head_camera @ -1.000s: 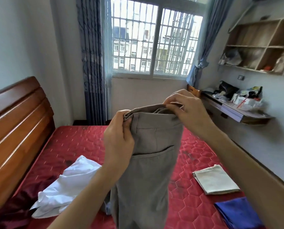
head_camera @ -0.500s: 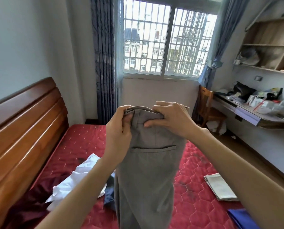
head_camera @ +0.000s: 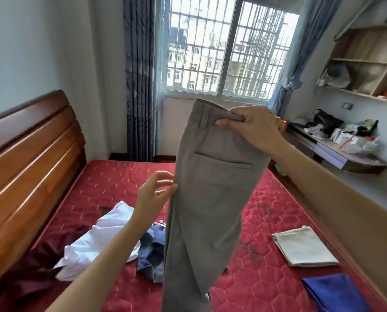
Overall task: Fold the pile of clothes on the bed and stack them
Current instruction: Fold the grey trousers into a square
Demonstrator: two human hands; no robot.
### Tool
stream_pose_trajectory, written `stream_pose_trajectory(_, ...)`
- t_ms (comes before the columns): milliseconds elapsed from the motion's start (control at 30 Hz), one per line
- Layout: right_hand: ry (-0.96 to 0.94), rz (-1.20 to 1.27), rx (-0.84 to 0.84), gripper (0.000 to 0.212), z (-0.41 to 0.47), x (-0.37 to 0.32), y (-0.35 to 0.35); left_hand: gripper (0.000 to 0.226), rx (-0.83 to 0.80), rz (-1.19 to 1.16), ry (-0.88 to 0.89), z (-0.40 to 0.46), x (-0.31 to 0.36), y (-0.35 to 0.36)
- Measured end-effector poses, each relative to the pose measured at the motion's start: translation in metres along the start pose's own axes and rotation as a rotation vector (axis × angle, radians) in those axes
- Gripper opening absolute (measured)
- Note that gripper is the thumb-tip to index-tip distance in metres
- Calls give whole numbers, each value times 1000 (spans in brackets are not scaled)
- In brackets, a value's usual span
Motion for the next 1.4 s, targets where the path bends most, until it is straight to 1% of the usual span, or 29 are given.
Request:
stream_pose_trajectory(67,-7,44,44,53,5,8,-26,26,-42,71,-22,-6,-13,15)
stream_pose_trajectory(133,-9,98,96,50,8,17,-57,27,-71,182,15,-7,-16,33)
stream_pose_trajectory(167,-15,115,123,51,9,23,-74,24,-75,247,40,-7,-14,42)
stream_pose_trajectory(233,-21,124,177,51,6,35,-109,22,-27,400,71,-6,-7,60)
stream_pose_trajectory(333,-40,152,249,42,-5,54,-161,42,109,608,63,-10,10,92)
stream_pose_trajectory(433,-89,200,289,46,-24,75,-204,45,140,688,127,-18,32,140)
stream_pose_trajectory(500,-144,203,290,54,-39,88,-227,50,181,615,132,-21,47,172)
stream_pose_trajectory(567,-190,232,269,55,-57,99,-245,56,266,497,123,-25,62,200)
stream_pose_trajectory(633,-223,229,253,59,-70,111,-259,51,303,443,89,-29,71,226)
stream_pose_trajectory(667,-231,219,247,60,-77,117,-264,45,300,435,65,-32,72,240)
stream_pose_trajectory(733,-235,235,221,55,-87,128,-271,19,279,403,7,-42,73,265)
stream_pose_trajectory(767,-236,251,199,55,-92,133,-272,18,263,362,-28,-49,72,277)
stream_pose_trajectory(800,-233,261,177,54,-96,138,-273,28,248,317,-66,-57,69,286)
stream_pose_trajectory(833,-223,259,159,52,-100,145,-274,31,243,269,-98,-66,64,294)
stream_pose_trajectory(900,-201,231,139,50,-109,161,-277,24,271,179,-116,-86,58,305)
stream_pose_trajectory(967,-193,223,126,57,-120,178,-279,17,285,99,-107,-108,54,315)
stream_pose_trajectory(1000,-191,225,115,58,-126,184,-279,13,267,64,-103,-116,53,321)
stream_pose_trajectory(1067,-197,221,81,55,-138,188,-279,8,179,41,-121,-128,48,340)
stream_pose_trajectory(1167,-208,227,60,53,-152,192,-288,11,11,-40,-132,-140,44,370)
stream_pose_trajectory(1233,-203,241,75,48,-160,197,-298,31,-66,-103,-140,-144,48,386)
stream_pose_trajectory(1267,-189,241,76,46,-163,198,-302,41,-74,-98,-143,-145,48,392)
stream_pose_trajectory(1300,-172,230,72,46,-166,198,-306,44,-64,-82,-141,-146,47,397)
stream_pose_trajectory(1400,-98,177,72,53,-174,207,-317,40,-16,-45,-102,-153,47,404)
Point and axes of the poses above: each hand's wrist, its own z-axis towards the middle knuckle, its own y-axis out of the palm, x = y × z, the point moved 3 cm from there along z, towards the middle knuckle, and after that the axes turned 8 degrees about -x, right-handed, at the moved point
